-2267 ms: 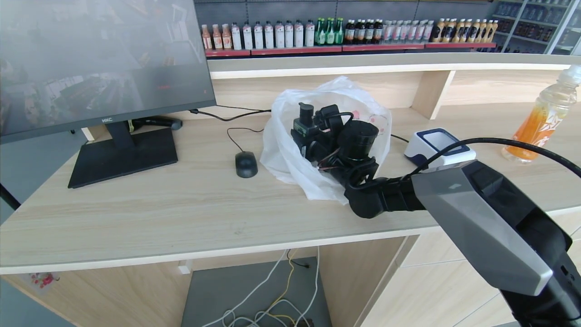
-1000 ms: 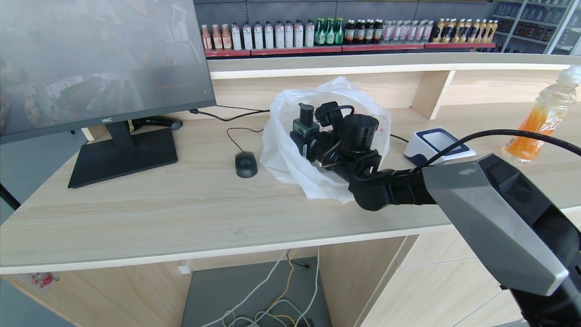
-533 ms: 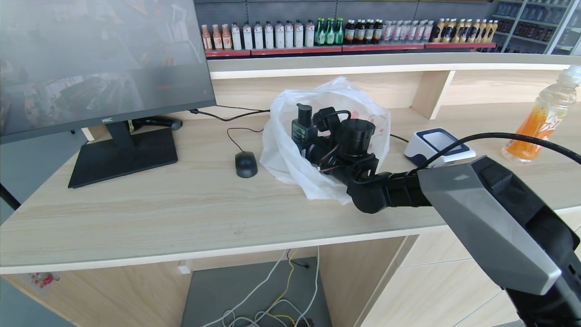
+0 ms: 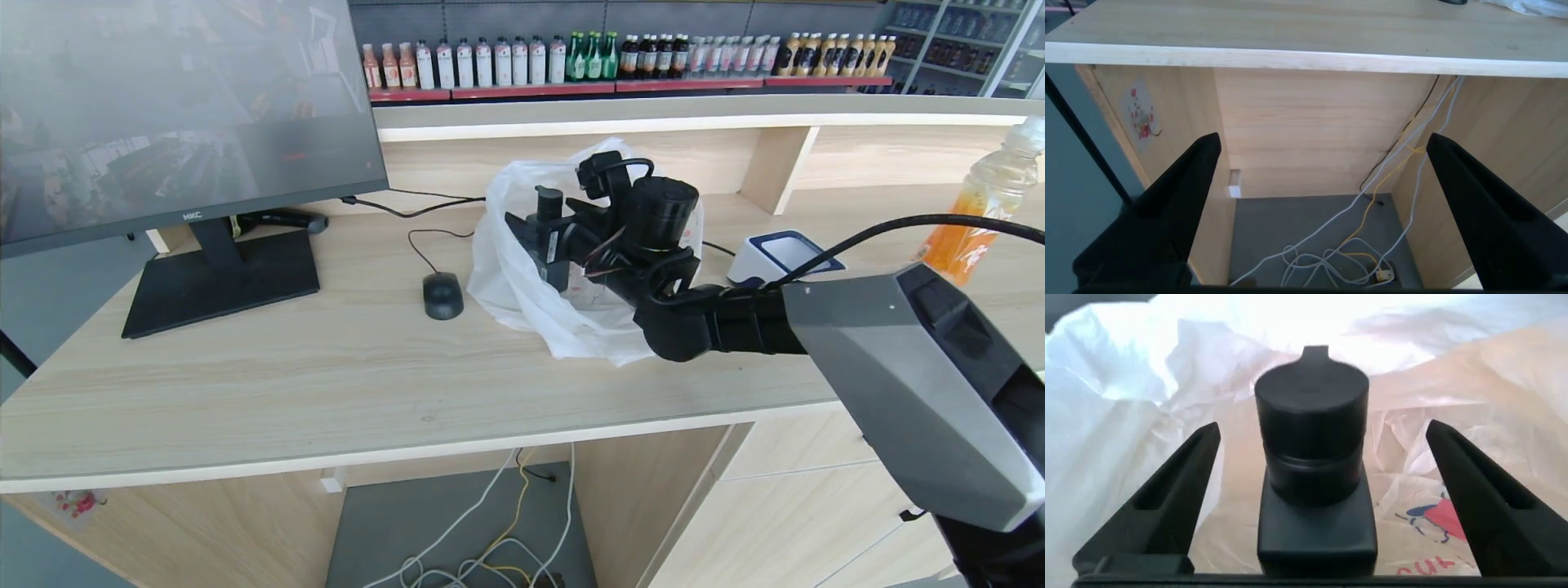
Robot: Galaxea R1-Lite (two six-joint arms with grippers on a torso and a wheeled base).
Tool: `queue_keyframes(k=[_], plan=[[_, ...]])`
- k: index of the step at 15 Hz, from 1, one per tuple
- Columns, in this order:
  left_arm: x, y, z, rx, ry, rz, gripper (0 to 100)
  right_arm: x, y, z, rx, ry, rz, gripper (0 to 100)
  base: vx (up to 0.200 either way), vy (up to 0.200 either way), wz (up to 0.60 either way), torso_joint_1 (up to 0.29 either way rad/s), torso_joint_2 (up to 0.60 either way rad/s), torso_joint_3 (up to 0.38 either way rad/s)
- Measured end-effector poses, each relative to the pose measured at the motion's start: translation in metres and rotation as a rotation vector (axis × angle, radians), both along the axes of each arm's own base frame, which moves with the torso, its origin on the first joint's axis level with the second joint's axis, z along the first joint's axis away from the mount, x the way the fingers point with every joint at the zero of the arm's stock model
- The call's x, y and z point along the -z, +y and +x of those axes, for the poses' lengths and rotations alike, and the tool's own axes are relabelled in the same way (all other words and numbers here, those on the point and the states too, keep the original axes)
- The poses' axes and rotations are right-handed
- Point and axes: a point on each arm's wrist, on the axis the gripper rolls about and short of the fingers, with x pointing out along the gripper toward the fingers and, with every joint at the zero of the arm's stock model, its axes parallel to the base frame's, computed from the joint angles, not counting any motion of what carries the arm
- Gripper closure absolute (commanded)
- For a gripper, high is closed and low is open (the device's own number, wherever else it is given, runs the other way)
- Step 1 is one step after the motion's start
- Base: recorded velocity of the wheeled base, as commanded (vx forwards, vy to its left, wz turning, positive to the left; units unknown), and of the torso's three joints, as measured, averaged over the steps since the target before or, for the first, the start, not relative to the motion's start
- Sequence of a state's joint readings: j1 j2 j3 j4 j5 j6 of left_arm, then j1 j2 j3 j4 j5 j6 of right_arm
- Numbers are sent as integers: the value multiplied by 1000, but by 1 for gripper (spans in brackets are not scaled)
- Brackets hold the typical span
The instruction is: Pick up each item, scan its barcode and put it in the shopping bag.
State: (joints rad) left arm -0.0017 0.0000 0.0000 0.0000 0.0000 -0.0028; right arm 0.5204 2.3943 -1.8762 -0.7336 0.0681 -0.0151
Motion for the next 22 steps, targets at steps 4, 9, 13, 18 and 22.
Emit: queue_keyframes(k=[4,9,13,18,22], plan=[[0,0,0,0,0,0,0,-32,-9,-16,-7,-46,58,0,0,0,0,0,0,0],[0,0,0,0,0,0,0,-26,-36,-59,-3,-48,87,0,0,0,0,0,0,0],[0,0,0,0,0,0,0,2,-65,-124,11,-107,141,0,0,0,0,0,0,0],[0,0,0,0,0,1,0,20,-87,-214,38,-32,135,0,0,0,0,0,0,0],[0,0,0,0,0,1,0,17,-99,-242,36,-59,90,0,0,0,0,0,0,0]])
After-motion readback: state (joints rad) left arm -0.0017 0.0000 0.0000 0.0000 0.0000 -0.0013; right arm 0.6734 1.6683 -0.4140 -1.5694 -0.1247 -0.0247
